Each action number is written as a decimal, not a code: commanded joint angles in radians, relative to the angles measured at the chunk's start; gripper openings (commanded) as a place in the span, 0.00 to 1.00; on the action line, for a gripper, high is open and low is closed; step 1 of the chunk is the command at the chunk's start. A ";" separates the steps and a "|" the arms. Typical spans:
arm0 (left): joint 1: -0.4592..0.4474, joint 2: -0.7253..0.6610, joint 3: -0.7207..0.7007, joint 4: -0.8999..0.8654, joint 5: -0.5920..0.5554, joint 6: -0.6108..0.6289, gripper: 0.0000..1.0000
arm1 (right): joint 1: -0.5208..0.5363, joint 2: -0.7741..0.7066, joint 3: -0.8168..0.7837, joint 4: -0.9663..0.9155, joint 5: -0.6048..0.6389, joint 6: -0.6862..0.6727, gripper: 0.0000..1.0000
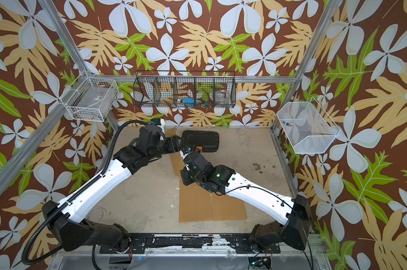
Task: Open the file bag
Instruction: Pick up the file bag from the center of the board.
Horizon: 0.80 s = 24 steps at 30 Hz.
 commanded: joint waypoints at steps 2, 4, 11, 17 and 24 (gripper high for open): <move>-0.002 0.014 0.018 -0.032 -0.024 0.012 0.69 | 0.009 0.010 0.022 -0.018 0.072 -0.015 0.00; -0.002 0.018 0.023 -0.034 -0.024 0.012 0.62 | 0.011 0.016 0.031 -0.022 0.081 -0.016 0.00; -0.002 0.033 0.043 -0.047 -0.032 0.018 0.35 | 0.014 0.036 0.050 -0.028 0.083 -0.021 0.00; -0.002 0.044 0.053 -0.047 -0.037 0.019 0.25 | 0.018 0.056 0.067 -0.036 0.075 -0.023 0.09; -0.002 0.049 0.070 -0.045 -0.066 0.029 0.13 | 0.033 0.069 0.081 -0.028 0.056 -0.012 0.26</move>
